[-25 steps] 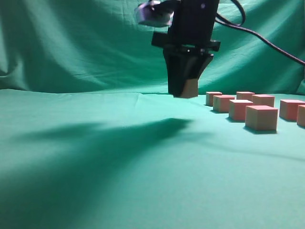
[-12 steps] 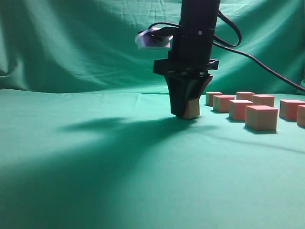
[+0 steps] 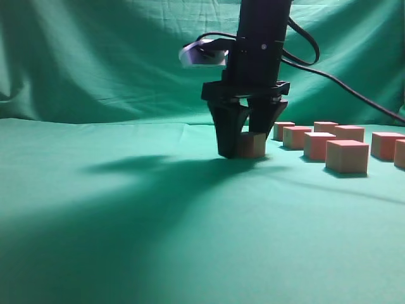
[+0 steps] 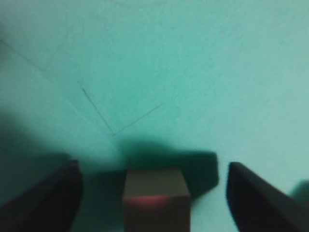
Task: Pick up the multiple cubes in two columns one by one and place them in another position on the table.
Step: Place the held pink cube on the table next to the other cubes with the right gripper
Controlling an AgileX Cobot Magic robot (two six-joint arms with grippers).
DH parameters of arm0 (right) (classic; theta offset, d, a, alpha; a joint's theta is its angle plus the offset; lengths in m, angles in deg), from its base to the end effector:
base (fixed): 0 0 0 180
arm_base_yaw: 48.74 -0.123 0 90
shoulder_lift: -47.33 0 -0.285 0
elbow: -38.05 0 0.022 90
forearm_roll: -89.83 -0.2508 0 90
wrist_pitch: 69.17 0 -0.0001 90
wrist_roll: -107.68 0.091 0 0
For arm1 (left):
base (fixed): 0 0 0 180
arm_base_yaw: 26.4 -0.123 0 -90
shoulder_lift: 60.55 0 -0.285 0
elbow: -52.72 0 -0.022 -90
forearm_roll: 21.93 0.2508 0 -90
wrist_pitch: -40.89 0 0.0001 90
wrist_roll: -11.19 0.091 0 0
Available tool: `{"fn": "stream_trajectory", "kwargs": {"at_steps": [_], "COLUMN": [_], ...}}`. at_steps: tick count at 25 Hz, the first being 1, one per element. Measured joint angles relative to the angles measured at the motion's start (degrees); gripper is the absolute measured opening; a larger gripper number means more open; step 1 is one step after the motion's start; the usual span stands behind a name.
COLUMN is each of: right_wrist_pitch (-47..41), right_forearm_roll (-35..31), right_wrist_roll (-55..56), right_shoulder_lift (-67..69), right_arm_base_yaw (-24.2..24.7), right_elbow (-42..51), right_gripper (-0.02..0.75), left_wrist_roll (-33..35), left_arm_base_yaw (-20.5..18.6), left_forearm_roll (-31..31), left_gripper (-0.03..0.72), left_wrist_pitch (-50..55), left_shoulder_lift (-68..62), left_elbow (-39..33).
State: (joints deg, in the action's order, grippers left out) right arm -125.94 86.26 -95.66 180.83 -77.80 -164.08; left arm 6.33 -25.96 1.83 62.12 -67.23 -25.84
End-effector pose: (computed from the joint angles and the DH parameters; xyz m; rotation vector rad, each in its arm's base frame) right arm 0.3967 0.2258 0.1699 -1.2583 2.6528 0.0969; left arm 0.0522 0.0129 0.1758 0.1832 1.8309 0.3424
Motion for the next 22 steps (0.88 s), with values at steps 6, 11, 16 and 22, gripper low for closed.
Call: {"fn": "stream_trajectory", "kwargs": {"at_steps": [6,11,16,22], "right_wrist_pitch": [-9.77,-13.66,-14.61,-14.75], "right_forearm_roll": [-0.07,-0.22,0.77,4.6], "right_wrist_roll": [2.27,7.47,11.67,17.99], "right_shoulder_lift": [0.0,-0.87,-6.78,-21.48], "right_arm_base_yaw": [0.0,0.0,0.0,2.22], "right_elbow": [-10.14,-18.52,-18.76,-12.39], "right_gripper": [0.613,0.573,0.565,0.565], "left_wrist_roll": [0.0,0.0,0.0,0.0], "left_arm_base_yaw": [0.0,0.0,0.0,0.0], "left_forearm_roll": [0.0,0.0,0.0,0.0], "left_gripper": [0.0,0.0,0.0,0.0], "left_wrist_pitch": [0.0,0.0,0.0,0.0], "left_shoulder_lift": [0.0,0.0,0.0,0.0], "left_elbow": [0.0,0.0,0.0,0.0]}}
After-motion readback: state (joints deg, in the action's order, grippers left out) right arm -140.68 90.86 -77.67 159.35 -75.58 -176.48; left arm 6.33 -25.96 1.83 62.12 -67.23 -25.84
